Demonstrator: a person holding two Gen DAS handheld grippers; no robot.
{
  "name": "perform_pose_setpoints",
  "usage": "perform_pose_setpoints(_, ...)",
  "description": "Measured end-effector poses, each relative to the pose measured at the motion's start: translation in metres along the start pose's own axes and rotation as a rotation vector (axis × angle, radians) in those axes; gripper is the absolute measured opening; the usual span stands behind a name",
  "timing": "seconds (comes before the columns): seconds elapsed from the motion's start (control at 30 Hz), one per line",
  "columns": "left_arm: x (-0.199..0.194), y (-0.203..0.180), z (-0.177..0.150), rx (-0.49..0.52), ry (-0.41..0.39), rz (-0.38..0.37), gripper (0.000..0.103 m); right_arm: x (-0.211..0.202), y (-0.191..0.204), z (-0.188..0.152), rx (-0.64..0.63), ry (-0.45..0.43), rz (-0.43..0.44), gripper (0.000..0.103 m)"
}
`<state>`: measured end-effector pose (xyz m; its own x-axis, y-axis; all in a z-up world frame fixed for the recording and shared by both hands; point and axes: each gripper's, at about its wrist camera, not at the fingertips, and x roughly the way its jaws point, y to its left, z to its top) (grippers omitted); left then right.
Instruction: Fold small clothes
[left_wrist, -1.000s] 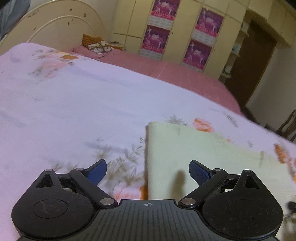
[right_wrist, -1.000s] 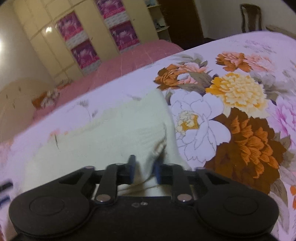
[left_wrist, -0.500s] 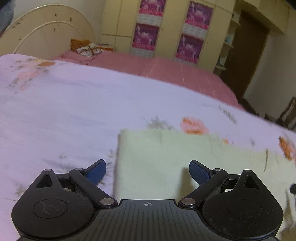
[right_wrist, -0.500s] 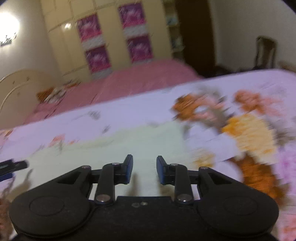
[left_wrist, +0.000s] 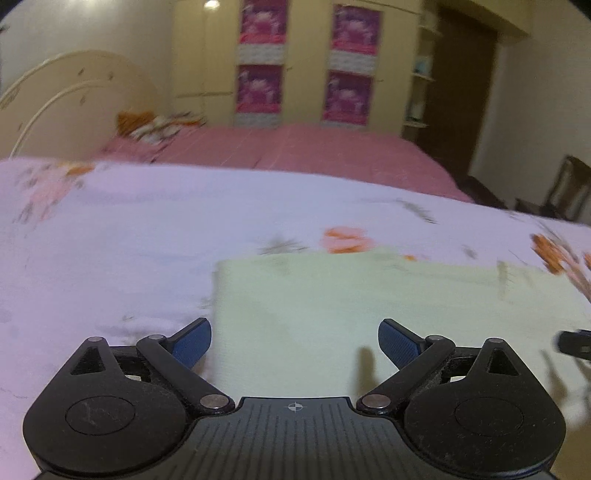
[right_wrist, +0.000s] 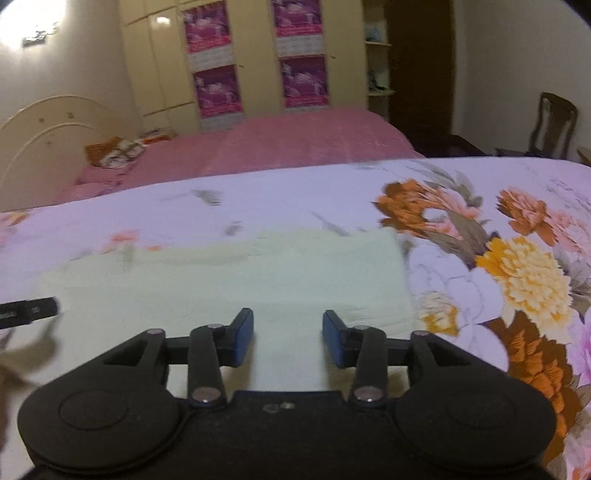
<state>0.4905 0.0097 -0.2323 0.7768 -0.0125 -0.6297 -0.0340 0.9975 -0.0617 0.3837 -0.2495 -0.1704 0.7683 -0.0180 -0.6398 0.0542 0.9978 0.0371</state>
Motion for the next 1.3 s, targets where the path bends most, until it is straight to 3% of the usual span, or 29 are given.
perform_pose_setpoints(0.17, 0.004, -0.021, -0.016, 0.073, 0.090, -0.018, 0.096, 0.002, 0.012, -0.017, -0.051, 0.052, -0.003, 0.043)
perform_pose_setpoints(0.37, -0.010, -0.026, -0.017, 0.075, 0.096, 0.006, 0.096, -0.006, -0.003, -0.017, -0.030, 0.067, -0.045, 0.043)
perform_pose_setpoints(0.63, -0.050, -0.031, -0.018, 0.063, 0.076, -0.044, 0.096, -0.041, 0.010, -0.026, -0.013, 0.041, 0.030, 0.046)
perform_pose_setpoints(0.77, -0.076, -0.039, -0.037, 0.081, 0.082, -0.097, 0.096, -0.056, 0.025, -0.041, -0.031, 0.069, 0.085, 0.047)
perform_pose_setpoints(0.87, -0.082, -0.039, -0.064, 0.080, 0.141, -0.116, 0.096, -0.069, 0.035, -0.064, -0.072, 0.085, 0.102, 0.049)
perform_pose_setpoints(0.9, -0.081, -0.038, -0.074, 0.086, 0.161, -0.112, 0.097, -0.070, 0.037, -0.071, -0.084, 0.096, 0.097, 0.049)
perform_pose_setpoints(0.97, -0.087, -0.037, -0.087, 0.120, 0.121, -0.095, 0.097, -0.070, 0.035, -0.086, -0.101, 0.117, 0.091, 0.049)
perform_pose_setpoints(1.1, -0.099, -0.025, -0.091, 0.091, 0.142, -0.066, 0.096, -0.082, 0.028, -0.095, -0.169, 0.092, 0.028, 0.049)
perform_pose_setpoints(1.3, -0.117, -0.008, -0.106, 0.061, 0.152, -0.013, 0.096, -0.099, -0.004, -0.106, -0.119, 0.105, -0.028, 0.049)
